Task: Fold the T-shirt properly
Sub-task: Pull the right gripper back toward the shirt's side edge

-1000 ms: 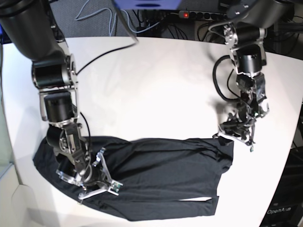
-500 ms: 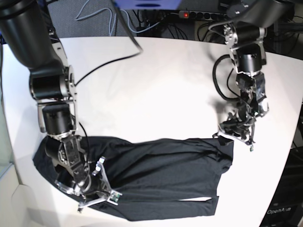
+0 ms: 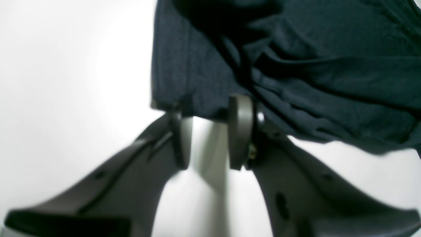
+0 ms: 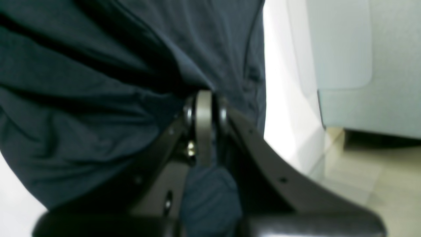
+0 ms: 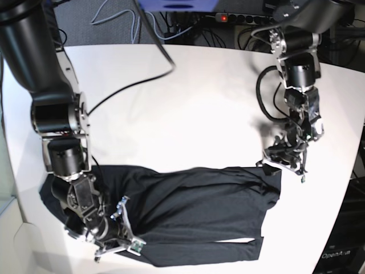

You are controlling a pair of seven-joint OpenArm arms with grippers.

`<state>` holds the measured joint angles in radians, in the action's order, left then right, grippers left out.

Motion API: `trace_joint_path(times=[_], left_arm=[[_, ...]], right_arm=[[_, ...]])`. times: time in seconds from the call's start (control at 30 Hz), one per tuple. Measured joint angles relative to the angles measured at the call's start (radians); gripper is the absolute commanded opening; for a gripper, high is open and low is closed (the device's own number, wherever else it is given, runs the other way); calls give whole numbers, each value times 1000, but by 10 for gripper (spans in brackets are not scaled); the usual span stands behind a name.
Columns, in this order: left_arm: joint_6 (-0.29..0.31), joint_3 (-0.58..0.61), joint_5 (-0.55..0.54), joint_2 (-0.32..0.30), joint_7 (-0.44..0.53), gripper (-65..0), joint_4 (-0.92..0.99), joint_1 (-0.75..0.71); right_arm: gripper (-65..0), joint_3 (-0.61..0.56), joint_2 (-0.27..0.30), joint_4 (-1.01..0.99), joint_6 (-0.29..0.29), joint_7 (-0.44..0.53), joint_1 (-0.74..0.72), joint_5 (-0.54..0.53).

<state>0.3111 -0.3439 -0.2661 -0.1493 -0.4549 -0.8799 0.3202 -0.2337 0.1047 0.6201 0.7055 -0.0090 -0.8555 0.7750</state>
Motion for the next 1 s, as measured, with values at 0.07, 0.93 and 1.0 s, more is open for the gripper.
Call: trace_joint_path(times=[0.07, 0.93, 1.0], left_arm=[[0, 0, 0, 0, 0, -476, 0, 0], [3, 0, -11, 0, 9, -476, -7, -11], [3, 0, -11, 0, 7, -476, -10, -11]], right_arm=[[-643, 29, 1, -12, 0, 5, 0, 3], [-643, 182, 8, 69, 2, -69, 76, 9], [-643, 201, 16, 99, 1, -76, 100, 7]])
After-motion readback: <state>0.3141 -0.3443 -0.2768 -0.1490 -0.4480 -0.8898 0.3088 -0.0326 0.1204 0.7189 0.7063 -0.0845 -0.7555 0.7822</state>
